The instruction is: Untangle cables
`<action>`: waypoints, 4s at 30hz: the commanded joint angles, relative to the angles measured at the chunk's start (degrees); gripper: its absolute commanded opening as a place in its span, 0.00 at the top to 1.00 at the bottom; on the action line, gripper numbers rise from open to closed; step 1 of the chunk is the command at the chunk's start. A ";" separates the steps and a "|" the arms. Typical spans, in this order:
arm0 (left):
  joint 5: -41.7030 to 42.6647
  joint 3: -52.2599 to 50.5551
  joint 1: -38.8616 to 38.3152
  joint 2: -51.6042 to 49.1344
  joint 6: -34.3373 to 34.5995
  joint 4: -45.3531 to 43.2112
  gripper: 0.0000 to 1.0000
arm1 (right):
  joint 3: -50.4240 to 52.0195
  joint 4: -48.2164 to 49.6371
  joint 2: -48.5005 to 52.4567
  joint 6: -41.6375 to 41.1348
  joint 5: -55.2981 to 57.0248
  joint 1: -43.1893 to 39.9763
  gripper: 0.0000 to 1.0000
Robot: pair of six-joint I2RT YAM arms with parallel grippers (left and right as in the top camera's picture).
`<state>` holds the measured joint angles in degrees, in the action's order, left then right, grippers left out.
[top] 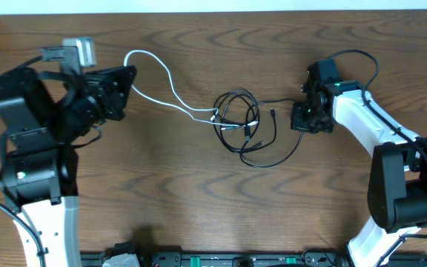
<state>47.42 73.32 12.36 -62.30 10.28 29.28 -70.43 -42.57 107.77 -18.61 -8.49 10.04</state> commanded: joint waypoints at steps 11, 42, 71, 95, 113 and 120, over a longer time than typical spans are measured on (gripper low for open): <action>25.11 2.47 9.49 -0.72 18.88 -17.73 0.93 | -0.22 2.56 0.68 3.37 -5.77 -9.97 0.43; 25.46 2.47 7.26 -10.36 43.69 -40.74 0.93 | -8.11 30.10 2.40 25.99 -40.11 25.07 0.04; 26.21 2.27 7.17 -11.32 42.91 -39.87 0.92 | -8.11 27.74 -7.50 9.86 18.58 15.21 0.99; 26.97 1.86 7.15 -22.49 22.29 -19.39 0.08 | -12.02 10.12 -13.77 11.15 -7.28 -4.22 0.99; 26.95 1.81 7.15 -23.43 20.11 -19.04 0.06 | -27.08 5.35 -9.01 2.78 -10.14 -47.60 0.99; 26.95 1.81 7.15 -23.43 19.69 -19.04 0.05 | -27.10 5.95 -2.69 7.19 -2.36 -47.45 0.99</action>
<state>73.41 74.39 19.44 -85.73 31.22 10.20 -96.79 -36.58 102.98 -13.96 -15.11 -37.63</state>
